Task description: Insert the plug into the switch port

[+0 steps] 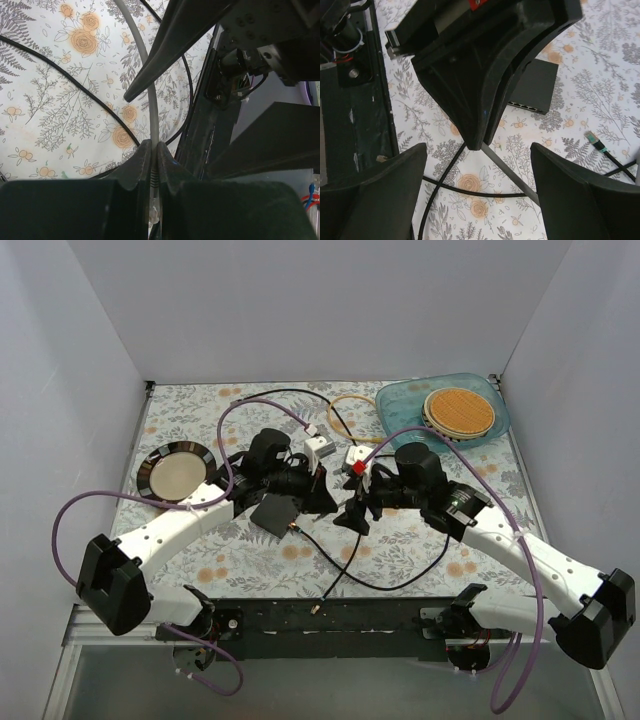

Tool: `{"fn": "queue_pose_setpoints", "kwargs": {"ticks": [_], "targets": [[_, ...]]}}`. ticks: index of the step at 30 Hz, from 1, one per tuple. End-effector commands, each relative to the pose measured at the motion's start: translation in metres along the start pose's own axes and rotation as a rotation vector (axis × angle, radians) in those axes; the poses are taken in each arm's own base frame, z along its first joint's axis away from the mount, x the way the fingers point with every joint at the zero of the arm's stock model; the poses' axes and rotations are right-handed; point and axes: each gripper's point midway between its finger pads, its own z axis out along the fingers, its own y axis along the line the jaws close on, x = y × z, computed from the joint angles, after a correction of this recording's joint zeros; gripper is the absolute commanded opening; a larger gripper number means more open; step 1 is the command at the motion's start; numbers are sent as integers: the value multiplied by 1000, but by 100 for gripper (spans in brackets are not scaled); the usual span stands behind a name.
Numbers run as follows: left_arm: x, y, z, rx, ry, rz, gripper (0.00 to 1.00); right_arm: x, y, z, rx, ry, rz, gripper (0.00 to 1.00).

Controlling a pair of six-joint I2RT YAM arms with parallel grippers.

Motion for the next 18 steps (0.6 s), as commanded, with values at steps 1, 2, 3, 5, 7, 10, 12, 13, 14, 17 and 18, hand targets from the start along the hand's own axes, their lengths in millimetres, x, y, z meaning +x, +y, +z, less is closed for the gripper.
{"fn": "queue_pose_setpoints", "kwargs": {"ticks": [1,2,3,5,7,10,12,13,14,17,18], "targets": [[-19,-21,-21,28,-48,105,0,-13,13,0,-101,-20,-55,88],[-18,-23,-23,27,-43,107,0,-8,13,1,-102,-4,-49,86],[-17,-23,-23,30,-40,105,0,-4,12,3,-107,11,-41,85],[-19,-28,-26,44,-45,114,0,2,15,5,-126,29,-33,82],[-18,-31,-27,64,-44,123,0,5,14,8,-131,39,-25,80],[-19,-31,-27,55,-44,122,0,4,12,12,-123,43,-9,50],[-19,-29,-27,48,-43,120,0,4,10,13,-113,43,8,29],[-18,-29,-27,45,-42,119,0,4,8,14,-102,44,13,25],[-19,-27,-27,35,-43,117,0,4,7,14,-94,45,19,16],[-23,-22,-29,-6,-62,110,0,5,4,14,-70,44,27,2],[-25,-18,-30,-37,-76,103,3,4,2,14,-59,33,27,1]]}}
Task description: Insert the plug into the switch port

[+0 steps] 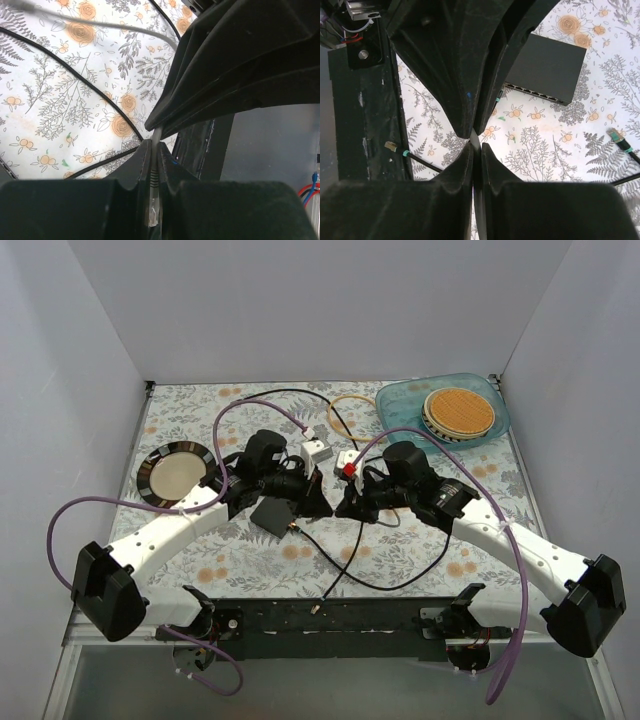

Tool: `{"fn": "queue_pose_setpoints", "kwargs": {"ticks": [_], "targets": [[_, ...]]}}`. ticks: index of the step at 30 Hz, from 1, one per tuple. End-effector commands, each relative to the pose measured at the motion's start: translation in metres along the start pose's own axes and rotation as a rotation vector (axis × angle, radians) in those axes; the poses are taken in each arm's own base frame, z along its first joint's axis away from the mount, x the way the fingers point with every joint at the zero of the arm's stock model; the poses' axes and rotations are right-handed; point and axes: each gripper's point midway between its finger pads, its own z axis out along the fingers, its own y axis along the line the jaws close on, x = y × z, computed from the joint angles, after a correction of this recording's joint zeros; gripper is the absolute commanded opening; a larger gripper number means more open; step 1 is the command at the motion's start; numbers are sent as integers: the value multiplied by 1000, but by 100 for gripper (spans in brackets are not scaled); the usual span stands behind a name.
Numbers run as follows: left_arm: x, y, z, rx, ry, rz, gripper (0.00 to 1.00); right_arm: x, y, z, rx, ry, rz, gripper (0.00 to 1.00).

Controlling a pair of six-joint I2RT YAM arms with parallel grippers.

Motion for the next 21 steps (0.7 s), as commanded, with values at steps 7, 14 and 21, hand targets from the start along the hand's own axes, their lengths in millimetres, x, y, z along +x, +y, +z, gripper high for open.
{"fn": "queue_pose_setpoints", "kwargs": {"ticks": [7,14,21], "targets": [[-51,25,-30,-284,-225,20,13,-27,-12,-16,127,-128,-3,1],[-63,30,-33,-315,-284,-16,71,-31,-16,-31,215,-179,0,1],[-75,35,-34,-293,-341,-150,98,-30,-22,-50,318,-228,-5,1]]}}
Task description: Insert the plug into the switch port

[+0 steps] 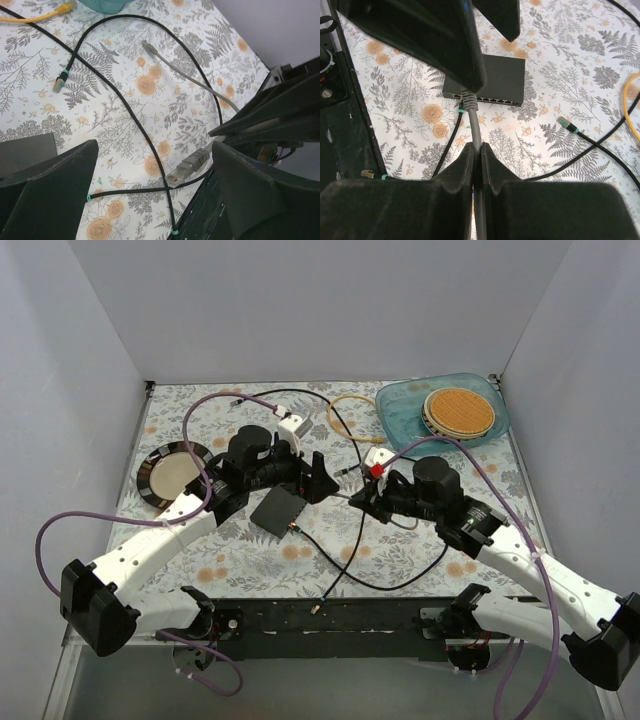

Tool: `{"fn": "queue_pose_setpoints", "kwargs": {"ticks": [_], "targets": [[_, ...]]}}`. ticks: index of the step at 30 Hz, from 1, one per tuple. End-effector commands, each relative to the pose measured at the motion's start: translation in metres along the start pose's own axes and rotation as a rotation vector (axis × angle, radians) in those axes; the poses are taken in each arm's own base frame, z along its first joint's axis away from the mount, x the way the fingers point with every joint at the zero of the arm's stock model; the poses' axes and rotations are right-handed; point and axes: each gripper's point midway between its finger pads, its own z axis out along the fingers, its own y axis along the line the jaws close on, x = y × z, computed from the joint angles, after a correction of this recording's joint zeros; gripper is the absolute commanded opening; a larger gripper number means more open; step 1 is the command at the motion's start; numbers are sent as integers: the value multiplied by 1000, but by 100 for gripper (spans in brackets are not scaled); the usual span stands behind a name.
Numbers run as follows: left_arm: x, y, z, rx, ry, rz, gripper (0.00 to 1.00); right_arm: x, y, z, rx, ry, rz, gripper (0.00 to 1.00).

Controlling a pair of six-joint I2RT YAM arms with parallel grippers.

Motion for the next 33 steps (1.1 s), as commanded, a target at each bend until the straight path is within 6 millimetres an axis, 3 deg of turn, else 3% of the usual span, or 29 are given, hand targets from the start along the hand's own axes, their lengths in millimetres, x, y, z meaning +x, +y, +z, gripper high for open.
{"fn": "queue_pose_setpoints", "kwargs": {"ticks": [1,6,14,15,18,21,24,25,27,28,30,31,33], "targets": [[-23,-5,-2,56,-80,-87,98,-11,-13,-12,109,-78,-3,1],[-29,-38,-12,298,-91,-105,98,-18,-16,-23,145,-121,-9,1],[-17,-44,-2,402,-11,-168,89,-29,-15,-30,154,-160,-13,1],[-23,-47,-3,419,-39,-157,87,-30,-16,-30,158,-163,-14,1],[-23,-52,-5,458,-39,-154,77,-28,-15,-29,152,-150,-10,1],[-21,-51,-2,456,-28,-162,74,-29,-14,-29,146,-154,-8,1],[-23,-51,-1,459,-34,-166,61,-28,-13,-28,142,-152,-5,1],[-21,-50,1,459,-32,-170,49,-27,-13,-27,142,-152,-5,1],[-21,-50,1,460,-29,-178,37,-27,-13,-26,140,-152,1,1],[-21,-49,2,457,-26,-183,20,-26,-14,-26,141,-148,1,1],[-22,-48,4,448,-31,-186,5,-25,-13,-25,137,-144,5,1],[-22,-47,3,443,-34,-188,0,-24,-14,-25,140,-144,7,1],[-23,-47,3,438,-38,-187,0,-24,-14,-24,140,-142,11,1]]}}
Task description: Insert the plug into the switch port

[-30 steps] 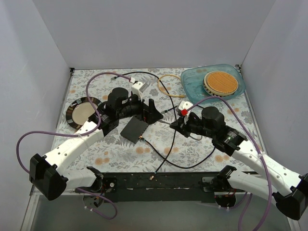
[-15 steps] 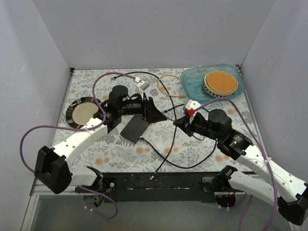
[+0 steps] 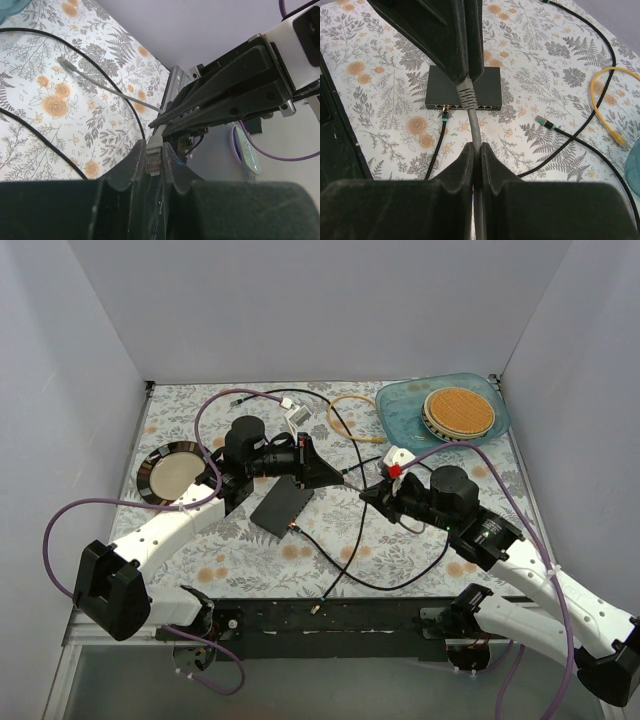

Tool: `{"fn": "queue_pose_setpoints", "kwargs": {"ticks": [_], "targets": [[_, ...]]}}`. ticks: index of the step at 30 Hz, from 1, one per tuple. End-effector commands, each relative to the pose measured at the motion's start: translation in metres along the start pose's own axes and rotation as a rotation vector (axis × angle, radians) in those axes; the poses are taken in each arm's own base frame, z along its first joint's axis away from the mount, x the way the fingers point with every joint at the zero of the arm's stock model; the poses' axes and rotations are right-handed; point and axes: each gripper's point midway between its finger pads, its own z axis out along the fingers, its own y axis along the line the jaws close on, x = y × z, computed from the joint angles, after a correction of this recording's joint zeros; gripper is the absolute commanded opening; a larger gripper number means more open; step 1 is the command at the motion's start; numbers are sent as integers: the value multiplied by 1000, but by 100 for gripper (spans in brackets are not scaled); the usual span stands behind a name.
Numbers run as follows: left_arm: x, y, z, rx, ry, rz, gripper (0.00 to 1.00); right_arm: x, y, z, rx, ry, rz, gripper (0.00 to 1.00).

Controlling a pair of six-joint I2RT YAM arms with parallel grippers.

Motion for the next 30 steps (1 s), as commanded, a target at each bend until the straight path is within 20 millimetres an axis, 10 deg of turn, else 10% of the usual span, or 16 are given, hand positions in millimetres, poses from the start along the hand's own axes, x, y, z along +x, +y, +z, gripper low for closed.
{"fn": "queue_pose_setpoints", "kwargs": {"ticks": [1,3,7,12,21,25,30], "targets": [[-4,0,-2,-7,-19,12,0,-13,-1,3,3,-48,3,1],[-4,0,-2,-11,-19,9,0,-16,-2,3,8,-52,3,7],[-6,10,-1,-74,-18,-41,0,-28,-4,5,13,-83,-2,67],[-4,15,2,-96,4,-106,0,-44,-6,14,2,-113,-14,83],[-2,4,-1,-62,7,-120,0,-35,-7,49,-37,-67,7,63],[-3,1,-1,-42,0,-104,0,-41,-12,55,-10,-97,42,21],[-2,5,-1,-53,6,-95,11,-47,-8,61,-38,-95,55,1]]}}
